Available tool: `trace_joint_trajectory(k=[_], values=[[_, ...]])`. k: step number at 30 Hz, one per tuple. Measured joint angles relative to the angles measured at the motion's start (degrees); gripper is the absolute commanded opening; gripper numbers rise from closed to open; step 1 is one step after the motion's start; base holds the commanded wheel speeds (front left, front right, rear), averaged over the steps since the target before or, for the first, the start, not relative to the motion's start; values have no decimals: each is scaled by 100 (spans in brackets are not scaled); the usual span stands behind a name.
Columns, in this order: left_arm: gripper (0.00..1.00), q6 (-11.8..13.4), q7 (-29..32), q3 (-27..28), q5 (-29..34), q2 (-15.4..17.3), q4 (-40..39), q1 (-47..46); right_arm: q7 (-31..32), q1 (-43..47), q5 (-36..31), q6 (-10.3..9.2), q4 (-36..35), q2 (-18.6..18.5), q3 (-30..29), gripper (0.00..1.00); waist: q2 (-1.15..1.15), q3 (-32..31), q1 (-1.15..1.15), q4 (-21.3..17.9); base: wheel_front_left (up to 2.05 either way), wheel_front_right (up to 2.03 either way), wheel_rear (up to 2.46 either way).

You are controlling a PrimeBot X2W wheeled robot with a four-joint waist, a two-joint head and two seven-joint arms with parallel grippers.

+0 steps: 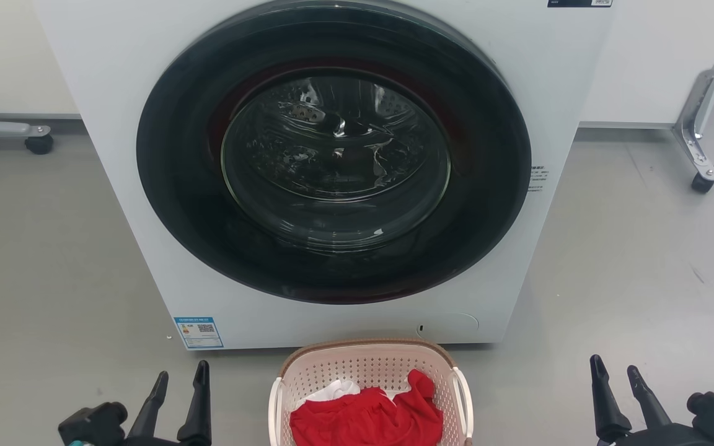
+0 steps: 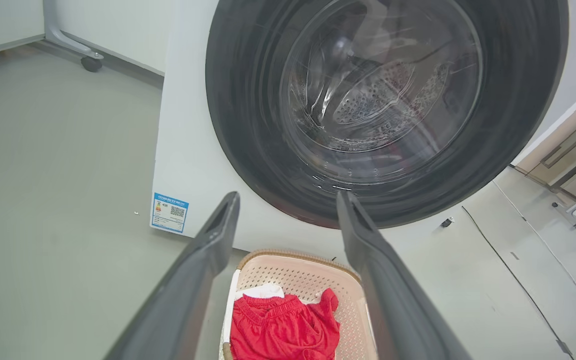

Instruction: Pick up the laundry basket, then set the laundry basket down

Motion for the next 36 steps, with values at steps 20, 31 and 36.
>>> trace_joint_trajectory(k=[20,31,36], values=[[100,325,-413,-338,1522,91,189,-1,-419,9,-1504,-275,113,-167,548,100,0,-29,0,-31,0,0,0],[100,449,-610,-446,2121,90,323,0,-608,10,-2143,-405,144,-253,688,100,0,-26,0,-47,0,0,0],[100,450,-610,-431,2121,80,366,0,-608,11,-2145,-413,145,-253,683,100,0,-20,0,-47,0,0,0]])
